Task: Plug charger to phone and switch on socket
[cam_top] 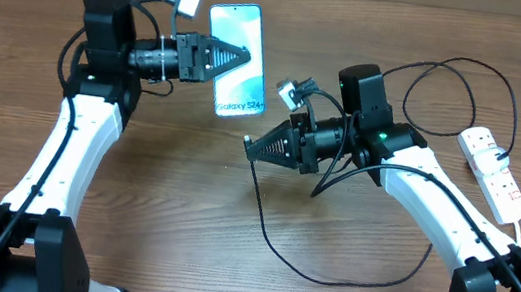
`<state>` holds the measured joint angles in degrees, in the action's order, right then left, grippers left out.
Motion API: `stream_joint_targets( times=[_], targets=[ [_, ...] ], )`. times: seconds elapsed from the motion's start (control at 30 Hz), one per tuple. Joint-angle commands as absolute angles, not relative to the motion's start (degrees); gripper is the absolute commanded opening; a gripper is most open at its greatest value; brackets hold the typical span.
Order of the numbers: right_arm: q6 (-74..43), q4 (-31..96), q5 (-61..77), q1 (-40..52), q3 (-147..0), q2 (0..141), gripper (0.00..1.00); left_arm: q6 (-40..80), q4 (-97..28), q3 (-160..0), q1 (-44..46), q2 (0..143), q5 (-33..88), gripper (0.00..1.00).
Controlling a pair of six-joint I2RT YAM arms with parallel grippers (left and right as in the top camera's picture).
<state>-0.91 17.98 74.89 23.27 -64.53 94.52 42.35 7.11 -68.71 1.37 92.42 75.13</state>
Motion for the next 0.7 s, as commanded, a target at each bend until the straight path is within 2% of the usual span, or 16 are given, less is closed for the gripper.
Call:
stream_joint_targets(
  times=[0.0,0.23,0.67],
  targets=[
    [-13.4,16.7,68.2,23.2,-65.3,94.4,0.04,45.5,9.6,-69.9,1.6,92.2,74.3,0.05],
    [-19.9,8.1,68.6,23.2,-65.3,94.4,0.04,45.5,9.7,-69.9,1.6,92.2,74.4,0.05],
    [-21.1,3.5,71.4,23.2,-65.3,94.4,0.04,45.5,9.7,-69.9,1.6,92.2,74.4,0.04]
  ],
)
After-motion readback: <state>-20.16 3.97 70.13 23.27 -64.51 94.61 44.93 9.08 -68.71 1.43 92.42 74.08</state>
